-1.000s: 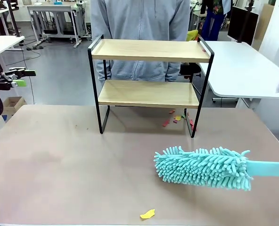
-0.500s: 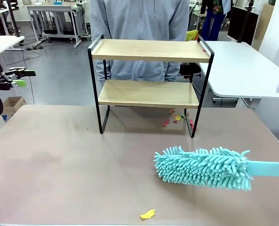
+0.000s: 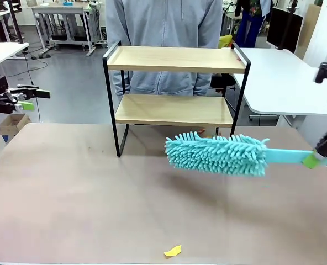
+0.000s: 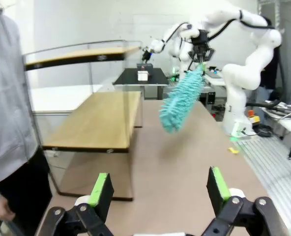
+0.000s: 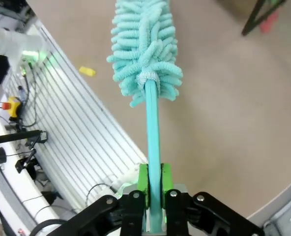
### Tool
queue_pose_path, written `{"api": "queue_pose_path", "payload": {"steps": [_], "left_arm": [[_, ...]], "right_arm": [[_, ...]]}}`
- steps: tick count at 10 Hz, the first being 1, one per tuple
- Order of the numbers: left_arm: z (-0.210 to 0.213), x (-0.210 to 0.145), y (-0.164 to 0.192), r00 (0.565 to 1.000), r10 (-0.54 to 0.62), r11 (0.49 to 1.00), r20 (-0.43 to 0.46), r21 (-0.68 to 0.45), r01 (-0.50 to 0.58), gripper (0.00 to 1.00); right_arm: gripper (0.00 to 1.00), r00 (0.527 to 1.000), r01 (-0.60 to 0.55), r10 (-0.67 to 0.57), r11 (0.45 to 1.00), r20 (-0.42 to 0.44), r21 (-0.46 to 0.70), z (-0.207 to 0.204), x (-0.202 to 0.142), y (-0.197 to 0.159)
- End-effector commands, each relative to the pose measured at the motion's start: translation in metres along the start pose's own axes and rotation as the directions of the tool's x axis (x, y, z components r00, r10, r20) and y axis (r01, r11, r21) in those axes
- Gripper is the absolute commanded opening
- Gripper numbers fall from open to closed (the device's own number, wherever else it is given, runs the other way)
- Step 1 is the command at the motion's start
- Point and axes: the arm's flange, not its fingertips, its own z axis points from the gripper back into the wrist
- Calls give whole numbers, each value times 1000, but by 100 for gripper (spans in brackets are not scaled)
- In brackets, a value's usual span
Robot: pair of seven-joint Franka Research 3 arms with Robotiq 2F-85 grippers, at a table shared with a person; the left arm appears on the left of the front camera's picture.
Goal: Clean the shelf.
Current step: Hand the Duster back to the human.
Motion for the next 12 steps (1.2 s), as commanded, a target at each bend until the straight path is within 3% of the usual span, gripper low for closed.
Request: {"api": "queue_pose_path", "payload": {"steps": [1,3,6,8,9,10,12], "left_arm": [[-38,10,-63,999,-17,999,-30,45,18,100],[-63,10,-109,1000,-8,994,28,106,5,100],[-103,-2,-155,992,4,987,127,162,-25,100],[-114,-7,-153,985,86,990,151,96,-101,100],[-110,-7,-146,986,137,986,97,88,-145,100],[-101,-9,-147,990,53,991,133,118,-69,100],[-101,-9,-147,990,53,991,133,118,-69,100]], "right_arm": [[13,982,-176,170,982,80,66,-4,19,-21],[13,943,-319,308,945,126,73,-9,31,-34],[13,831,-537,489,830,264,152,-15,52,-47],[13,836,-519,473,846,277,121,-22,67,-53],[13,849,-508,479,856,224,94,-19,50,-37],[13,849,-508,479,856,224,94,-19,50,-37],[13,849,-508,479,856,224,94,-19,50,-37]]}}
